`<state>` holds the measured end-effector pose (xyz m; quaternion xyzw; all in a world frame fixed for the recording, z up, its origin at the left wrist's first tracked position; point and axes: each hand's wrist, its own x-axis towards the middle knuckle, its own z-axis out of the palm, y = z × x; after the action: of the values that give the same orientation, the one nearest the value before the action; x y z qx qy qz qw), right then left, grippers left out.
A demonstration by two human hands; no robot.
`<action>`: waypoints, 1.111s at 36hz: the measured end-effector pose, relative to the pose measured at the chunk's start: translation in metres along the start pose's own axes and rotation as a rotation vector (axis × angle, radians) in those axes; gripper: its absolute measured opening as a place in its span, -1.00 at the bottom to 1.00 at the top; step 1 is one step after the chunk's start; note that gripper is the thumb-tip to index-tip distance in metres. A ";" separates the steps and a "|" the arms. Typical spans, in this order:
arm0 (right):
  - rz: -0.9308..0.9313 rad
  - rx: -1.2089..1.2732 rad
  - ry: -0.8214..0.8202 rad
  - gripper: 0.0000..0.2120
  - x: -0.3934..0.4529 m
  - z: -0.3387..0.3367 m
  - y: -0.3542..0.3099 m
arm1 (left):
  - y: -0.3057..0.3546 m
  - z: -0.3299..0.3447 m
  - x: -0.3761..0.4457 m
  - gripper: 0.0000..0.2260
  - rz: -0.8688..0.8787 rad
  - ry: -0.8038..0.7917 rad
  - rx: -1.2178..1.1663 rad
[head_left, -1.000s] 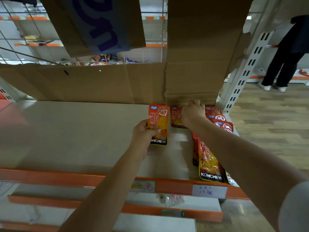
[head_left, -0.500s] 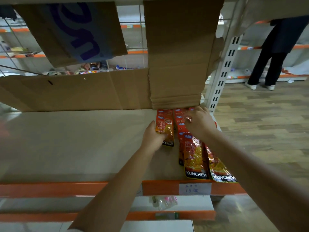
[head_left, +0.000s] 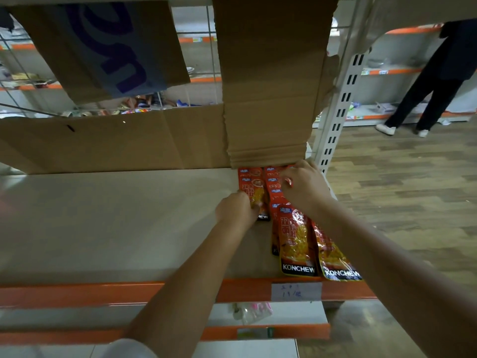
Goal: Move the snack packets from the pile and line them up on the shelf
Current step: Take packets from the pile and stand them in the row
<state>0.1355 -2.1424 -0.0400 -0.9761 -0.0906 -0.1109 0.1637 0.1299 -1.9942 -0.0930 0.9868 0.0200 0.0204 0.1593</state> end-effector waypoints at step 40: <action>-0.353 -0.051 -0.147 -0.63 -0.063 0.120 -0.411 | -0.371 -0.185 -0.155 -0.59 -0.095 0.244 0.248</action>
<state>0.0093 -1.7280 -0.0428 -0.9544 -0.2691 -0.0684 0.1099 -0.0459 -1.5916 -0.0399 0.9871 0.0883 0.1296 0.0335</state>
